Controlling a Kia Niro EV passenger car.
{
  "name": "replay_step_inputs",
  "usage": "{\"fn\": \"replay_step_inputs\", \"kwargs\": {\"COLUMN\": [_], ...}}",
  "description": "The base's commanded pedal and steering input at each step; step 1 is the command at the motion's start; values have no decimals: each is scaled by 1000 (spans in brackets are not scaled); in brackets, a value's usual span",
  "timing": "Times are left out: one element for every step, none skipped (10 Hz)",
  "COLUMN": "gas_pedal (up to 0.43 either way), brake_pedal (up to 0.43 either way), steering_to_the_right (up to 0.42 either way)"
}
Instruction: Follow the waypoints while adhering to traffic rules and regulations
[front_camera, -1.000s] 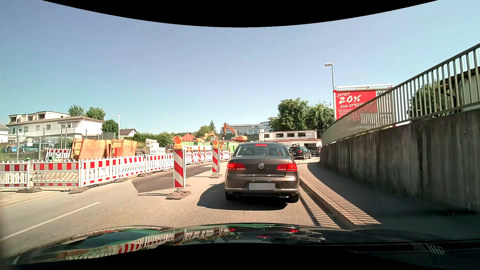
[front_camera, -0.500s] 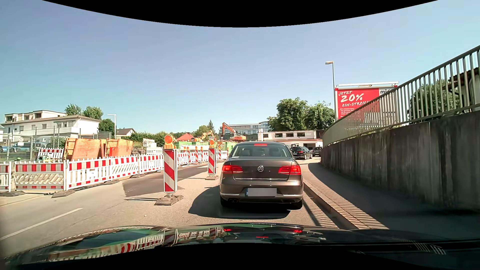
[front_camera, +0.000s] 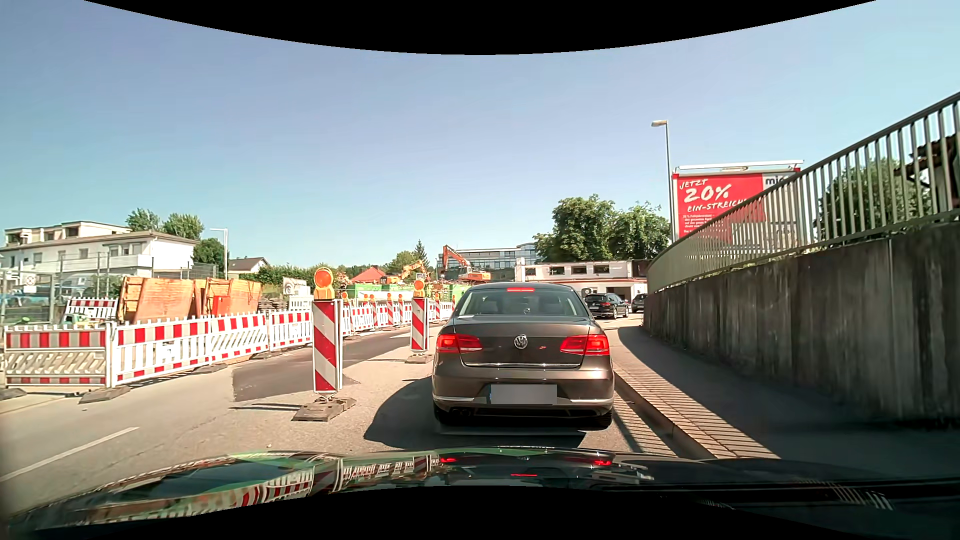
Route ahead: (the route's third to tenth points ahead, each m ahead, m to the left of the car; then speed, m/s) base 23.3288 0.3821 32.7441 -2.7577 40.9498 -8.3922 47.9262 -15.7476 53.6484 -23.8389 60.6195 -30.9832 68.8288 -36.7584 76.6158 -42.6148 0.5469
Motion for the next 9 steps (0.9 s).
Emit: {"fn": "replay_step_inputs", "kwargs": {"gas_pedal": [0, 0, 0, 0, 0, 0, 0, 0, 0], "brake_pedal": [159, 165, 195, 238, 280, 299, 293, 299, 317], "steering_to_the_right": [28, 28, 28, 28, 27, 28, 25, 21, 21]}}
